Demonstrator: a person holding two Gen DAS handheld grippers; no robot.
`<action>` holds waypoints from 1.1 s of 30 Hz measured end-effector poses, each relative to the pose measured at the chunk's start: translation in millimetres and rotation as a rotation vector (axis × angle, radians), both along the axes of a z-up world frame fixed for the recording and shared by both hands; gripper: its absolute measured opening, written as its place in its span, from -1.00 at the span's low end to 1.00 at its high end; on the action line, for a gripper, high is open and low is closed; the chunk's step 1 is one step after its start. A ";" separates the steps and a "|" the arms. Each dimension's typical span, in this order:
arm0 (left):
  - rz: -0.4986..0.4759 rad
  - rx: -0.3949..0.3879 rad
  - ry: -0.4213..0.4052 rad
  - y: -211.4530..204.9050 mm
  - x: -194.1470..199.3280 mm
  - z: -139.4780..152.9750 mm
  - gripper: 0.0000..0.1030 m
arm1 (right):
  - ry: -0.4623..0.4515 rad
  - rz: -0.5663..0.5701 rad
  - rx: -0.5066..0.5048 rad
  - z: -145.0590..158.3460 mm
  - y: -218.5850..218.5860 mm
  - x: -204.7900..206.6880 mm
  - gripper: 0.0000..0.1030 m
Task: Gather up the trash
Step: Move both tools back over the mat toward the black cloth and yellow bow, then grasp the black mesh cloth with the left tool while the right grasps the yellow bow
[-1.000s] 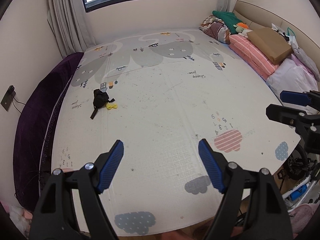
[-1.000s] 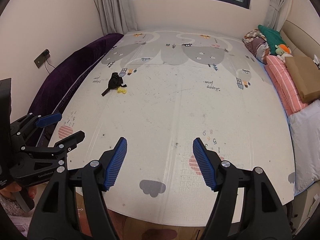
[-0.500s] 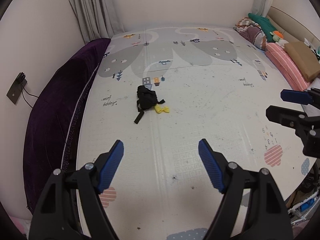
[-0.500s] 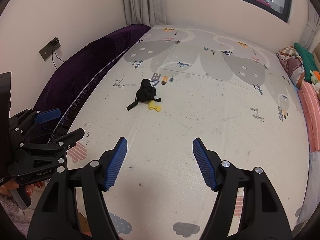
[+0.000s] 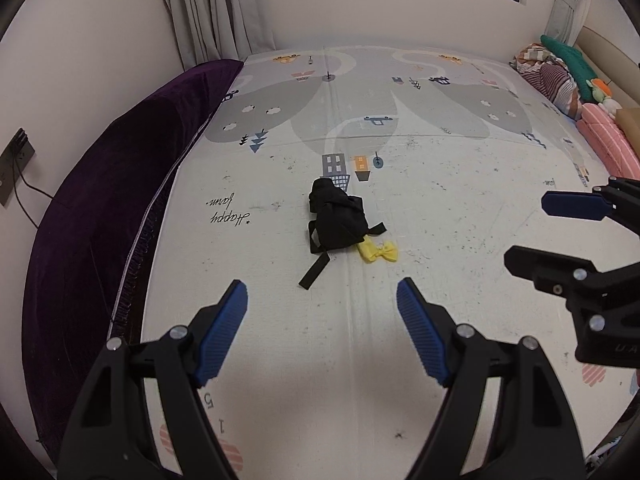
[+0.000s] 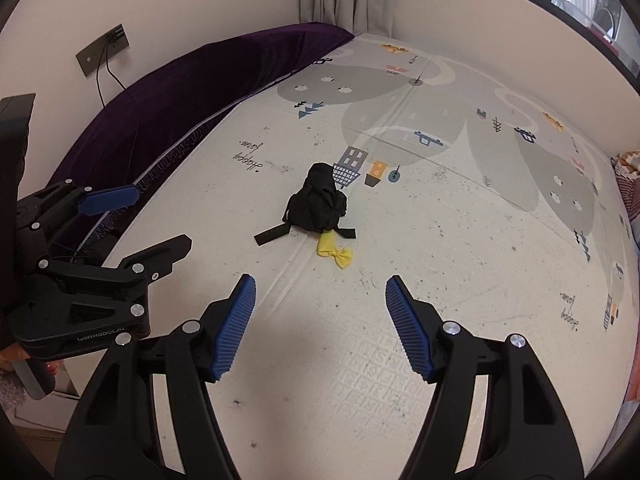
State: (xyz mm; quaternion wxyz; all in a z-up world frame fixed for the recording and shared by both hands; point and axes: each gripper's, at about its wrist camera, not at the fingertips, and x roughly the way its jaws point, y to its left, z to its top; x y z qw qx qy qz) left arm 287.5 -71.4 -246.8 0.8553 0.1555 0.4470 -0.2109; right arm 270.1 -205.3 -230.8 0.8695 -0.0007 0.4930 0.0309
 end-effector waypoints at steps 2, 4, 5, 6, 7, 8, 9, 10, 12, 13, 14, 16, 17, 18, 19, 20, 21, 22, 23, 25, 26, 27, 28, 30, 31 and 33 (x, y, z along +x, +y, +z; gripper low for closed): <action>-0.002 0.006 0.007 -6.5 14.4 -22.5 0.50 | 0.011 0.005 -0.003 -23.8 -3.2 16.8 0.28; 0.000 0.018 0.016 -11.1 29.0 -45.6 0.50 | 0.021 0.011 -0.003 -44.7 -5.4 30.5 0.28; 0.000 0.021 0.020 -13.1 35.2 -56.8 0.50 | 0.030 0.016 -0.004 -54.9 -6.0 36.3 0.28; -0.002 0.026 0.024 -14.6 41.0 -68.5 0.50 | 0.036 0.019 -0.003 -64.0 -6.4 42.4 0.27; -0.006 0.035 0.029 -17.6 45.5 -81.1 0.50 | 0.041 0.023 0.000 -72.9 -7.1 47.6 0.27; -0.011 0.043 0.032 -18.9 49.1 -93.3 0.50 | 0.048 0.028 0.000 -82.9 -7.0 51.3 0.28; -0.015 0.053 0.034 -20.3 53.0 -105.3 0.50 | 0.055 0.031 -0.001 -91.3 -6.6 56.1 0.27; -0.021 0.062 0.035 -22.2 57.7 -115.5 0.50 | 0.061 0.035 -0.001 -100.2 -6.4 59.1 0.27; -0.037 0.071 0.030 -25.1 65.9 -133.4 0.50 | 0.071 0.037 0.005 -116.6 -6.8 64.7 0.27; -0.042 0.077 0.025 -27.1 69.7 -141.2 0.50 | 0.076 0.039 0.006 -124.8 -6.9 67.2 0.27; -0.044 0.080 0.021 -28.7 73.8 -148.4 0.50 | 0.081 0.040 0.006 -132.8 -7.1 69.2 0.27; -0.044 0.083 0.015 -30.5 84.6 -163.8 0.50 | 0.088 0.040 0.008 -146.4 -8.4 73.9 0.27; -0.043 0.085 0.013 -31.6 89.3 -170.8 0.48 | 0.092 0.039 0.009 -153.0 -9.0 77.2 0.27; -0.044 0.084 0.015 -32.3 93.0 -177.0 0.45 | 0.096 0.040 0.009 -159.2 -9.3 79.6 0.27; -0.046 0.081 0.021 -33.8 97.7 -183.4 0.32 | 0.096 0.040 0.009 -164.3 -9.4 81.6 0.27; -0.050 0.075 0.035 -34.3 102.0 -189.6 0.07 | 0.097 0.041 0.009 -169.2 -9.6 84.1 0.27; -0.060 0.067 0.057 -34.8 105.4 -195.5 -0.06 | 0.098 0.041 0.009 -173.5 -9.9 86.4 0.27; -0.064 0.059 0.076 -34.9 108.4 -200.7 -0.28 | 0.098 0.040 0.012 -178.0 -10.1 89.1 0.27; -0.066 0.052 0.089 -35.0 111.0 -205.6 -0.42 | 0.098 0.039 0.015 -181.7 -10.9 91.7 0.27; -0.081 0.040 0.113 -34.8 112.7 -213.0 -0.62 | 0.099 0.037 0.022 -188.2 -11.8 97.2 0.27; -0.088 0.035 0.121 -35.0 112.7 -215.5 -0.71 | 0.099 0.037 0.025 -190.8 -12.2 100.1 0.27; -0.093 0.024 0.119 -33.6 112.0 -216.5 -0.71 | 0.098 0.038 0.029 -192.9 -12.1 102.5 0.27; -0.095 0.015 0.119 -32.3 111.9 -217.2 -0.77 | 0.096 0.041 0.031 -194.9 -11.4 105.2 0.28; -0.101 -0.015 0.136 -29.3 112.9 -217.3 -0.94 | 0.091 0.048 0.028 -199.6 -8.7 110.4 0.28; -0.096 -0.029 0.144 -26.9 113.9 -217.5 -0.97 | 0.087 0.050 0.024 -202.4 -6.9 113.4 0.28; -0.098 -0.046 0.151 -24.2 114.0 -219.0 -0.98 | 0.083 0.053 0.017 -210.0 -2.8 119.6 0.28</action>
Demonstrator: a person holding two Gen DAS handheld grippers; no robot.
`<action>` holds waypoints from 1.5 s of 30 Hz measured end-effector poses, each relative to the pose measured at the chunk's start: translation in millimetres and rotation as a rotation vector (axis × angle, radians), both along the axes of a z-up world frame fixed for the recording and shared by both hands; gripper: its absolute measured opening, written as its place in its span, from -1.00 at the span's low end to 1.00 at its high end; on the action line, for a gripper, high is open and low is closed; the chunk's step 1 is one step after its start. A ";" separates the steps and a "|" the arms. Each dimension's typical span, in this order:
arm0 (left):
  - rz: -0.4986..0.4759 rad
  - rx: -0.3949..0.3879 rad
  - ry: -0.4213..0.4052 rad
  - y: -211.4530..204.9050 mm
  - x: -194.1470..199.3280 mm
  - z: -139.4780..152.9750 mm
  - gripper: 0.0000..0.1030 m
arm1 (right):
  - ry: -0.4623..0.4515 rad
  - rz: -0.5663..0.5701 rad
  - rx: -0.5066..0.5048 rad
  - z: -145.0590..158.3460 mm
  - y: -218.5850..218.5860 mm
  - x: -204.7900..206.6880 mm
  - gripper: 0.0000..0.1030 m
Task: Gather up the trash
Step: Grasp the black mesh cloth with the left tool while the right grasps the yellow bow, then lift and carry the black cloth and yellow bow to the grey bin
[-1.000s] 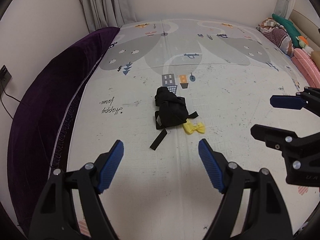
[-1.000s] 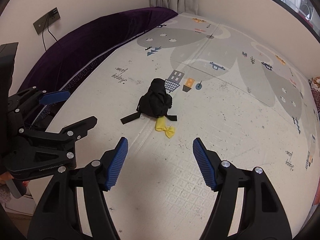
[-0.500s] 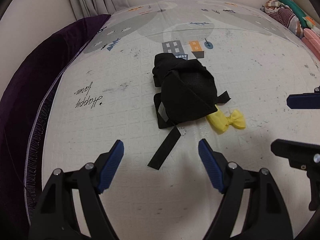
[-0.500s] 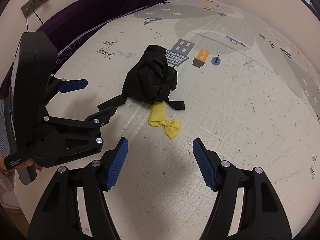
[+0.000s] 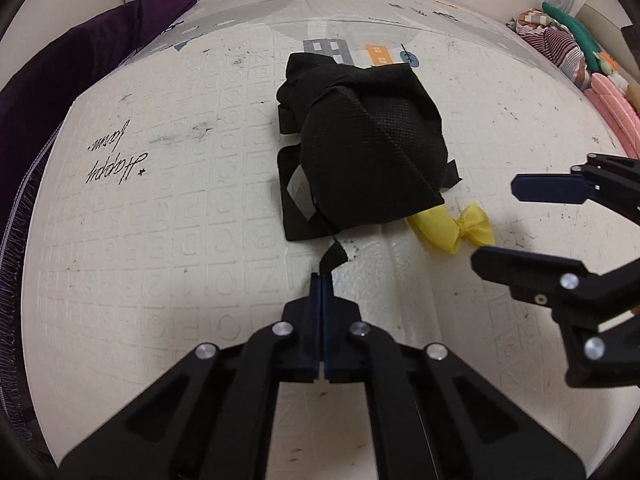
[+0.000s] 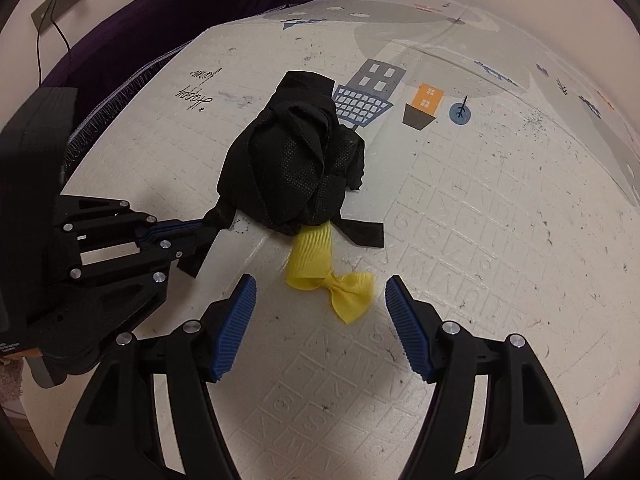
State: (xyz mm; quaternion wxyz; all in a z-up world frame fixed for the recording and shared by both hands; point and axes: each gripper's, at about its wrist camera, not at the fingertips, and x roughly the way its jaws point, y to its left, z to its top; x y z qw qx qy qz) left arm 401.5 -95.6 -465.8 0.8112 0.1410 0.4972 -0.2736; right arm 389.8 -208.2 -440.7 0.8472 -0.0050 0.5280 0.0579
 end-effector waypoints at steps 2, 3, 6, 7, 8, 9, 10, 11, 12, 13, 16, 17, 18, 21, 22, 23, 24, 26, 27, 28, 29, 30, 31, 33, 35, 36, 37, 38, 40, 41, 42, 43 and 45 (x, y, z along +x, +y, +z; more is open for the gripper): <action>-0.005 -0.007 0.000 1.4 -1.2 0.0 -0.98 | 0.000 0.005 -0.013 -8.7 4.2 6.3 0.28; -0.004 -0.014 0.004 2.4 -1.9 0.6 -0.98 | 0.002 0.006 -0.022 -13.9 5.3 9.2 0.28; -0.002 -0.029 0.008 6.6 -5.7 2.2 -0.99 | 0.033 0.012 -0.041 -30.1 7.4 15.8 -0.12; -0.001 -0.028 0.006 7.0 -7.0 3.7 -0.99 | 0.029 0.011 -0.072 -32.3 8.5 15.5 -0.38; -0.001 -0.025 0.006 7.2 -8.6 5.7 -0.99 | 0.021 0.017 -0.083 -31.6 9.5 13.9 -0.53; 0.001 -0.021 0.007 7.0 -9.2 6.9 -0.99 | 0.031 0.019 -0.082 -31.1 9.2 13.9 -0.72; 0.011 -0.008 0.007 6.4 -9.3 7.9 -0.99 | 0.040 0.014 -0.074 -29.7 7.9 14.1 -0.77; 0.022 -0.001 0.004 7.1 -10.2 9.3 -0.99 | 0.049 0.003 -0.068 -28.4 6.0 13.9 -0.78; 0.033 0.005 -0.002 7.8 -11.2 11.0 -0.99 | 0.053 -0.006 -0.065 -26.3 4.3 13.5 -0.79; 0.035 0.001 -0.003 8.6 -12.4 13.2 -0.99 | 0.050 -0.014 -0.063 -23.7 2.9 11.9 -0.79; 0.038 -0.015 -0.007 11.3 -17.5 20.8 -0.99 | 0.039 -0.035 -0.040 -13.8 -1.1 5.2 -0.79; 0.037 -0.023 -0.009 11.4 -19.5 23.8 -0.99 | 0.035 -0.042 -0.031 -9.8 -1.8 2.0 -0.79; 0.034 -0.032 -0.010 11.9 -21.4 27.0 -0.99 | 0.029 -0.047 -0.024 -5.7 -2.3 -1.3 -0.79; 0.026 -0.057 -0.012 14.7 -29.4 38.9 -0.99 | 0.018 -0.057 -0.001 5.8 -1.1 -10.3 -0.79; 0.026 -0.065 -0.012 15.1 -32.5 43.3 -0.99 | 0.016 -0.059 0.004 9.5 -0.2 -12.7 -0.79; 0.025 -0.075 -0.012 16.3 -35.3 48.0 -0.99 | 0.015 -0.059 0.011 13.3 0.8 -16.5 -0.79; 0.026 -0.082 -0.013 16.3 -37.2 52.7 -0.99 | 0.014 -0.059 0.018 17.3 0.7 -18.5 -0.79; 0.029 -0.093 -0.018 18.6 -43.9 63.3 -0.99 | 0.008 -0.063 0.033 26.2 1.1 -24.4 -0.79; 0.032 -0.100 -0.017 19.4 -46.9 68.6 -0.99 | 0.007 -0.064 0.042 30.7 2.2 -28.4 -0.79; 0.035 -0.108 -0.017 21.0 -50.0 74.3 -0.99 | 0.005 -0.065 0.050 35.7 3.2 -32.5 -0.79; 0.037 -0.114 -0.017 22.2 -52.8 80.1 -0.99 | 0.002 -0.067 0.058 41.6 3.9 -36.4 -0.79; 0.039 -0.119 -0.019 22.9 -55.6 85.9 -0.99 | -0.001 -0.067 0.064 47.3 6.0 -39.3 -0.79; 0.042 -0.126 -0.021 24.6 -59.3 92.3 -0.99 | -0.005 -0.069 0.069 55.0 5.0 -42.7 -0.79; 0.048 -0.140 -0.019 28.5 -66.6 104.2 -0.99 | -0.011 -0.072 0.081 67.9 8.0 -49.6 -0.79; 0.053 -0.150 -0.019 33.2 -75.1 116.8 -0.99 | -0.020 -0.077 0.091 81.3 9.0 -58.4 -0.79; 0.054 -0.155 -0.016 35.4 -79.6 123.5 -0.99 | -0.023 -0.079 0.098 88.8 10.1 -63.0 -0.79; 0.056 -0.156 -0.015 38.2 -84.3 129.2 -0.99 | -0.026 -0.082 0.104 96.6 11.4 -68.2 -0.79; 0.058 -0.159 -0.016 41.2 -89.7 135.6 -0.99 | -0.029 -0.083 0.109 104.6 13.0 -73.9 -0.79; 0.058 -0.164 -0.016 47.3 -100.8 149.7 -0.99 | -0.036 -0.084 0.119 120.8 16.3 -84.0 -0.79; 0.057 -0.167 -0.019 50.3 -107.2 157.8 -0.99 | -0.041 -0.084 0.123 129.9 18.3 -90.0 -0.79; 0.056 -0.169 -0.021 53.2 -113.4 165.8 -0.99 | -0.045 -0.085 0.125 138.1 20.2 -95.4 -0.79; 0.054 -0.172 -0.022 55.9 -120.1 174.2 -0.99 | -0.048 -0.084 0.126 146.0 22.1 -101.4 -0.79; 0.050 -0.181 -0.027 61.3 -133.4 190.8 -0.99 | -0.057 -0.086 0.128 163.8 26.6 -116.0 -0.79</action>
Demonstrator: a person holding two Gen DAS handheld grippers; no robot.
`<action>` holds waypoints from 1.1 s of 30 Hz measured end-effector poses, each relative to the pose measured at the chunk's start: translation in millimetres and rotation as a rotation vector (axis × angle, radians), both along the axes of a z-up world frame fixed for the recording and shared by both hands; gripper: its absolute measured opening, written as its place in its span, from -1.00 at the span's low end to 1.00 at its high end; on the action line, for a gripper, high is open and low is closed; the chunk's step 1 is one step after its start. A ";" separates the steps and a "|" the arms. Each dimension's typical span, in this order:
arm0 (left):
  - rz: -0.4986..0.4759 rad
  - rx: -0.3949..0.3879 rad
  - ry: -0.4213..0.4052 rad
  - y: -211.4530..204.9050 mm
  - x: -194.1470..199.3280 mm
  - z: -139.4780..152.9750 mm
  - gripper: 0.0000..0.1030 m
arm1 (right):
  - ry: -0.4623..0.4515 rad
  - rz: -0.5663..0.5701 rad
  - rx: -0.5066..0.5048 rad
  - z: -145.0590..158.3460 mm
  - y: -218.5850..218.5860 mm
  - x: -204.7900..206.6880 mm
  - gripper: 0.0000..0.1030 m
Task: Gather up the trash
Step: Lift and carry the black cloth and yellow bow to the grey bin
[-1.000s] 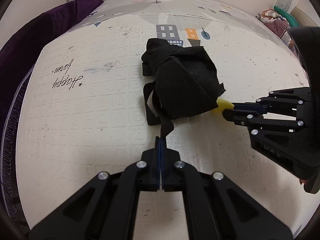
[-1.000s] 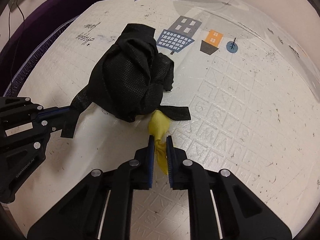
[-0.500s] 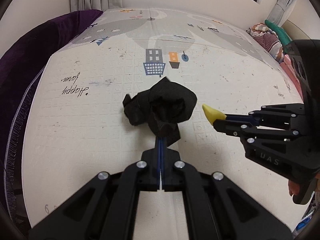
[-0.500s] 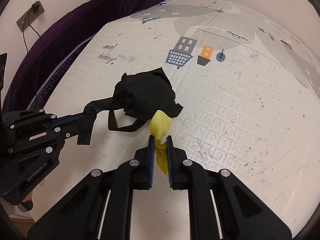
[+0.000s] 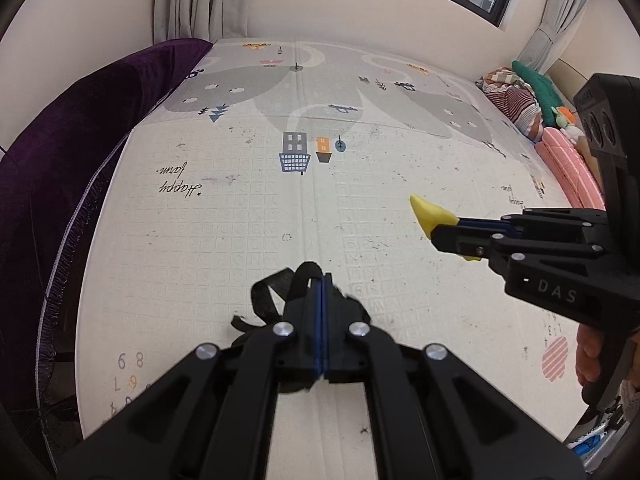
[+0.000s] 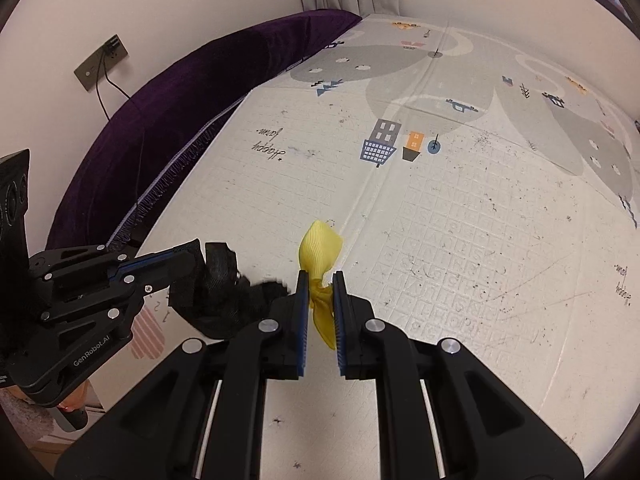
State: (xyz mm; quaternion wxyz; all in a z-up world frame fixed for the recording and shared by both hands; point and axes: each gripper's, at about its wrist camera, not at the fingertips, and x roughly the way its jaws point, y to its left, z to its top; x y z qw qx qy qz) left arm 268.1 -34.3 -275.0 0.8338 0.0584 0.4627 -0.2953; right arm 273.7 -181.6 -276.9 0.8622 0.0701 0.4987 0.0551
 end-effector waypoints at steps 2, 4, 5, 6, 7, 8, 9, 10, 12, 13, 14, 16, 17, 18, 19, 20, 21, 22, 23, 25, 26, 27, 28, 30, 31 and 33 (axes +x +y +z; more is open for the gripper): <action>-0.009 -0.003 -0.014 4.0 -13.7 18.2 -0.99 | -0.002 -0.003 0.002 16.3 4.5 -14.3 -0.79; -0.019 -0.011 -0.024 7.8 -26.4 35.1 -0.99 | -0.005 -0.009 0.008 31.3 8.3 -30.0 -0.79; -0.022 -0.016 -0.029 9.8 -32.6 43.7 -0.99 | -0.005 -0.014 0.009 39.0 10.2 -39.0 -0.79; -0.029 -0.024 -0.032 11.4 -38.6 52.0 -0.99 | -0.007 -0.020 0.011 46.3 11.8 -48.6 -0.79; -0.038 -0.029 -0.039 12.5 -45.5 61.1 -0.99 | -0.007 -0.027 0.014 53.4 13.1 -57.8 -0.79; -0.048 -0.032 -0.046 13.3 -52.0 69.1 -0.99 | -0.008 -0.034 0.014 60.6 14.1 -67.5 -0.79; -0.061 -0.034 -0.053 13.5 -59.3 77.7 -0.99 | -0.010 -0.043 0.013 67.3 14.8 -76.4 -0.79; -0.073 -0.035 -0.059 13.8 -65.2 84.7 -0.99 | -0.012 -0.054 0.016 74.9 15.0 -86.5 -0.79; -0.095 -0.043 -0.063 13.8 -78.6 98.3 -0.99 | -0.019 -0.079 0.027 89.5 13.8 -106.9 -0.79; -0.107 -0.047 -0.064 13.4 -86.5 104.9 -0.99 | -0.021 -0.091 0.033 95.6 12.4 -116.3 -0.79; -0.119 -0.050 -0.063 12.2 -93.8 110.7 -0.99 | -0.024 -0.105 0.040 102.9 10.4 -127.2 -0.79; -0.148 -0.061 -0.056 9.4 -108.9 120.5 -0.99 | -0.031 -0.130 0.050 116.1 5.8 -147.8 -0.79; -0.166 -0.067 -0.052 7.1 -117.2 125.5 -0.99 | -0.035 -0.142 0.050 122.9 3.3 -159.3 -0.79; -0.185 -0.068 -0.052 3.9 -126.6 130.7 -0.99 | -0.040 -0.152 0.048 128.5 0.6 -170.0 -0.79; -0.205 -0.068 -0.057 -0.2 -136.8 136.1 -0.99 | -0.046 -0.165 0.047 134.6 -2.8 -182.0 -0.79; -0.226 -0.069 -0.058 -3.9 -147.0 141.1 -0.99 | -0.052 -0.178 0.043 140.8 -6.8 -194.1 -0.79; -0.247 -0.072 -0.059 -9.2 -157.3 146.1 -0.99 | -0.058 -0.192 0.040 146.1 -11.1 -205.7 -0.79; -0.267 -0.075 -0.062 -14.9 -167.3 150.8 -0.99 | -0.065 -0.206 0.037 151.0 -15.1 -218.4 -0.79; -0.286 -0.078 -0.065 -20.8 -176.7 155.1 -0.99 | -0.074 -0.224 0.035 156.5 -20.8 -232.6 -0.79; -0.327 -0.080 -0.078 -34.9 -196.2 163.7 -0.99 | -0.094 -0.261 0.031 167.0 -32.7 -261.4 -0.79; -0.348 -0.080 -0.088 -43.6 -206.8 168.0 -0.99 | -0.104 -0.281 0.031 171.5 -39.8 -276.7 -0.79; -0.369 -0.081 -0.096 -51.9 -216.4 171.7 -0.99 | -0.114 -0.300 0.031 175.5 -46.4 -292.0 -0.79; -0.388 -0.082 -0.105 -61.7 -227.2 175.7 -0.99 | -0.122 -0.322 0.030 179.1 -53.8 -308.7 -0.79; -0.431 -0.095 -0.112 -80.9 -249.9 184.1 -0.99 | -0.133 -0.372 0.025 185.8 -70.5 -345.1 -0.79; -0.454 -0.102 -0.115 -91.6 -262.7 187.8 -0.99 | -0.141 -0.398 0.024 189.1 -78.6 -364.0 -0.80; -0.508 -0.112 -0.122 -114.7 -291.3 194.5 -0.99 | -0.156 -0.456 0.016 195.9 -95.8 -406.4 -0.80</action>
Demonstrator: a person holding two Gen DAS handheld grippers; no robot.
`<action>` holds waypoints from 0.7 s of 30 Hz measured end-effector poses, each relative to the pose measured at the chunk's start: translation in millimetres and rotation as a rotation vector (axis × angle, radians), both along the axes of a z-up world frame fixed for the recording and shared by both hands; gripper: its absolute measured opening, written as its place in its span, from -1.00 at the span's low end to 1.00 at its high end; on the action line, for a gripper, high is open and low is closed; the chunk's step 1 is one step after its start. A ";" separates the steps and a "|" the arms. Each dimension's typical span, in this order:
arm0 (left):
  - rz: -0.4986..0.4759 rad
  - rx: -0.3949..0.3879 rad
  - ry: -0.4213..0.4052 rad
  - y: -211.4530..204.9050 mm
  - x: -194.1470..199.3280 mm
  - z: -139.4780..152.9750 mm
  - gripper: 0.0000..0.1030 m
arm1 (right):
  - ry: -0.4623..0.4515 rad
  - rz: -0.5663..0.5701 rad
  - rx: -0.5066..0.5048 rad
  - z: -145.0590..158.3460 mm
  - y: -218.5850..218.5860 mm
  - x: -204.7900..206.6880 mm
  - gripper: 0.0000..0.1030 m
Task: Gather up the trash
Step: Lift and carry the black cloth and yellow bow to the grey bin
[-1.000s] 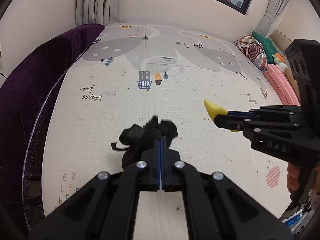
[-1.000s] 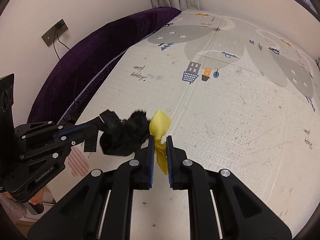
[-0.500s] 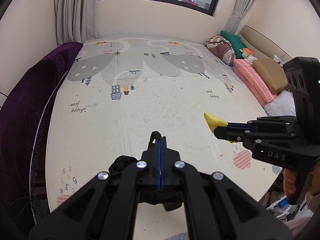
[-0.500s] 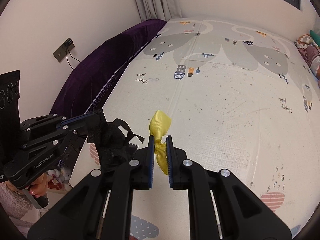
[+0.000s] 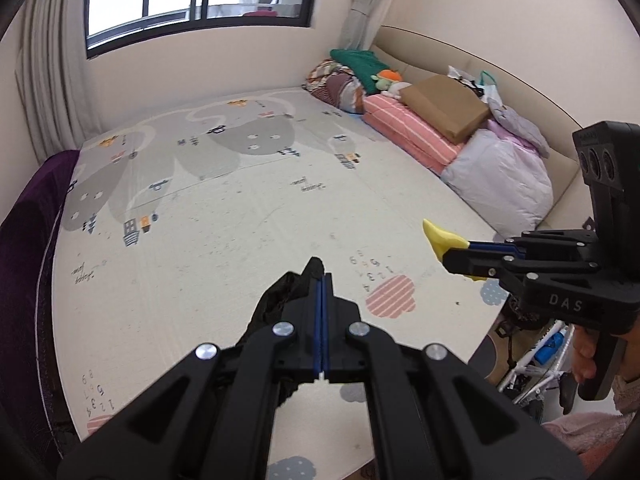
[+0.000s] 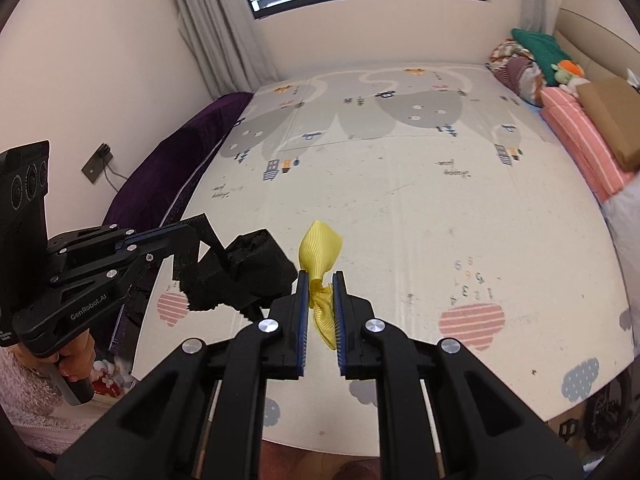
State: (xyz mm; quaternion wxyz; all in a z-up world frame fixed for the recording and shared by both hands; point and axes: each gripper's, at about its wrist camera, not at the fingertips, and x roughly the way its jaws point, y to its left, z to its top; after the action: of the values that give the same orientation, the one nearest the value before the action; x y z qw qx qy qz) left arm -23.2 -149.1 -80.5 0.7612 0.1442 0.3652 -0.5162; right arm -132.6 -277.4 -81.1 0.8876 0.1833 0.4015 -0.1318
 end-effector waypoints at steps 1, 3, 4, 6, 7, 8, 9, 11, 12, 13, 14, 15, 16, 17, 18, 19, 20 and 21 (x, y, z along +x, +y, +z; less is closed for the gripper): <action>-0.030 -0.004 -0.004 -10.9 -14.8 2.6 -0.99 | -0.004 -0.031 -0.003 2.7 -8.7 -21.9 -0.80; -0.096 -0.017 -0.013 -32.8 -46.6 7.5 -0.99 | -0.007 -0.094 -0.006 6.4 -25.4 -67.0 -0.80; -0.131 -0.024 -0.019 -42.5 -64.2 9.8 -0.99 | -0.005 -0.126 -0.010 7.4 -32.9 -89.0 -0.80; -0.198 -0.042 -0.023 -64.1 -97.3 14.0 -0.99 | 0.001 -0.196 -0.020 8.1 -47.0 -134.2 -0.80; -0.235 -0.050 -0.022 -75.3 -114.3 15.7 -0.99 | 0.004 -0.233 -0.022 8.4 -53.9 -157.1 -0.80; -0.273 -0.056 -0.024 -84.9 -132.1 17.3 -0.99 | 0.006 -0.276 -0.024 8.6 -60.5 -180.8 -0.80; -0.313 -0.062 -0.026 -96.2 -150.0 18.3 -0.99 | 0.009 -0.315 -0.027 8.8 -66.6 -202.8 -0.80; -0.394 -0.067 -0.023 -118.0 -181.7 17.2 -0.99 | 0.010 -0.403 -0.028 9.3 -77.4 -247.0 -0.80; -0.438 -0.068 -0.023 -128.8 -198.2 16.3 -0.99 | 0.009 -0.445 -0.028 9.0 -82.2 -268.0 -0.80; -0.484 -0.068 -0.021 -138.5 -213.9 15.0 -0.99 | 0.009 -0.490 -0.030 8.5 -86.2 -288.1 -0.80; -0.528 -0.066 -0.020 -147.7 -229.6 13.8 -0.99 | 0.009 -0.535 -0.030 7.8 -90.0 -305.7 -0.80; -0.571 -0.063 -0.019 -156.2 -242.9 11.6 -0.99 | 0.008 -0.577 -0.029 7.3 -93.1 -322.8 -0.80; -0.620 -0.058 -0.017 -165.4 -258.1 10.4 -0.99 | 0.005 -0.620 -0.025 7.1 -95.4 -340.2 -0.80; -0.661 -0.055 -0.015 -172.8 -271.2 9.3 -0.99 | 0.003 -0.664 -0.021 6.7 -97.0 -356.0 -0.80; -0.705 -0.051 -0.014 -179.6 -284.6 8.4 -0.99 | 0.002 -0.702 -0.020 5.8 -98.1 -370.7 -0.80; -0.750 -0.047 -0.013 -186.6 -298.0 7.3 -0.99 | 0.001 -0.740 -0.017 4.6 -96.1 -384.0 -0.80; -0.794 -0.041 -0.012 -192.9 -310.5 5.9 -0.99 | 0.000 -0.777 -0.012 3.3 -98.2 -396.9 -0.80; -0.837 -0.035 -0.011 -198.5 -322.2 4.1 -0.99 | -0.001 -0.817 -0.005 1.4 -99.4 -409.5 -0.80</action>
State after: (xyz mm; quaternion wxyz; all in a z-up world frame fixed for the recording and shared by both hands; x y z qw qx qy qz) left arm -345.4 -347.6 -76.4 0.4902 0.2699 0.2623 -0.7862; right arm -542.1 -376.8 -79.7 0.7629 0.3256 0.2949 -0.4744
